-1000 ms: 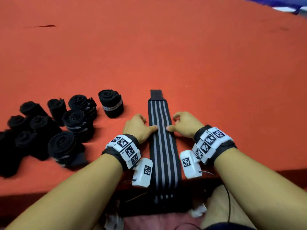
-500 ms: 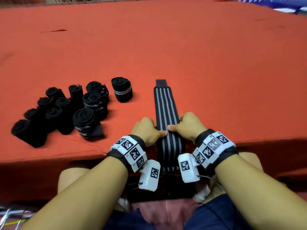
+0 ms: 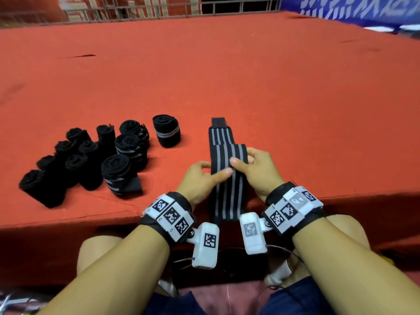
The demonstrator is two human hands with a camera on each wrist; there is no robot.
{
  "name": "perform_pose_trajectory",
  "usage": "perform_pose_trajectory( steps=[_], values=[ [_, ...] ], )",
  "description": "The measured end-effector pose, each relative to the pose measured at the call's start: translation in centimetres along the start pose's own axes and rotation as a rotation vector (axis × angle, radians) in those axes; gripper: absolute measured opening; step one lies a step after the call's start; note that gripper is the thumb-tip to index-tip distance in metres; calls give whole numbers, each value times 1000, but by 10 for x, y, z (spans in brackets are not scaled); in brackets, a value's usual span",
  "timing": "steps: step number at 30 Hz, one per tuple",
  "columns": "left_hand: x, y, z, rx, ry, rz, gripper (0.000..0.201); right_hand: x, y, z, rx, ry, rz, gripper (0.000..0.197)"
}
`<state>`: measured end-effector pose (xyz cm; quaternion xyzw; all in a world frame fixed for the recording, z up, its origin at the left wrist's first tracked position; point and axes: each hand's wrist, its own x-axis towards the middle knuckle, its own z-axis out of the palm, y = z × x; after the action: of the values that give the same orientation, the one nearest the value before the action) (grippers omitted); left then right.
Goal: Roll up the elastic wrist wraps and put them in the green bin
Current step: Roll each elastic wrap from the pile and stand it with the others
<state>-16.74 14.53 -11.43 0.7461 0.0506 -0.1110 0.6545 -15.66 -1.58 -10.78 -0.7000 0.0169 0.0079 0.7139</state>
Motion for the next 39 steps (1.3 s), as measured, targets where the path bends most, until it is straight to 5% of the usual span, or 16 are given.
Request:
perform_pose_trajectory(
  steps=[3, 7, 11, 16, 24, 28, 30, 34, 39],
  values=[
    [-9, -8, 1, 32, -89, 38, 23, 5, -8, 3, 54, 36, -31, 18],
    [-11, -7, -3, -73, -36, 110, 21, 0, -8, -1, -52, -18, -31, 34],
    [-8, 0, -6, -130, 1, 165, 26, -26, -7, -12, -343, -28, -344, 59],
    [1, 2, -7, -166, 12, 169, 28, -39, -5, -22, -558, -301, -479, 40],
    [17, -3, 1, -83, 235, 93, 48, -9, 5, -19, -486, -169, -494, 16],
    [12, 0, -3, 266, 431, 433, 25, 10, 10, -17, -436, -113, -500, 17],
    [7, 0, -4, 287, 380, 570, 29, 19, 14, -16, -375, -99, -467, 15],
    [13, -6, -2, 10, 106, 439, 27, 34, 22, -16, -296, -92, -390, 13],
    [26, -15, -2, -43, 23, 367, 55, 40, 34, -15, -253, -95, -308, 9]
  ],
)
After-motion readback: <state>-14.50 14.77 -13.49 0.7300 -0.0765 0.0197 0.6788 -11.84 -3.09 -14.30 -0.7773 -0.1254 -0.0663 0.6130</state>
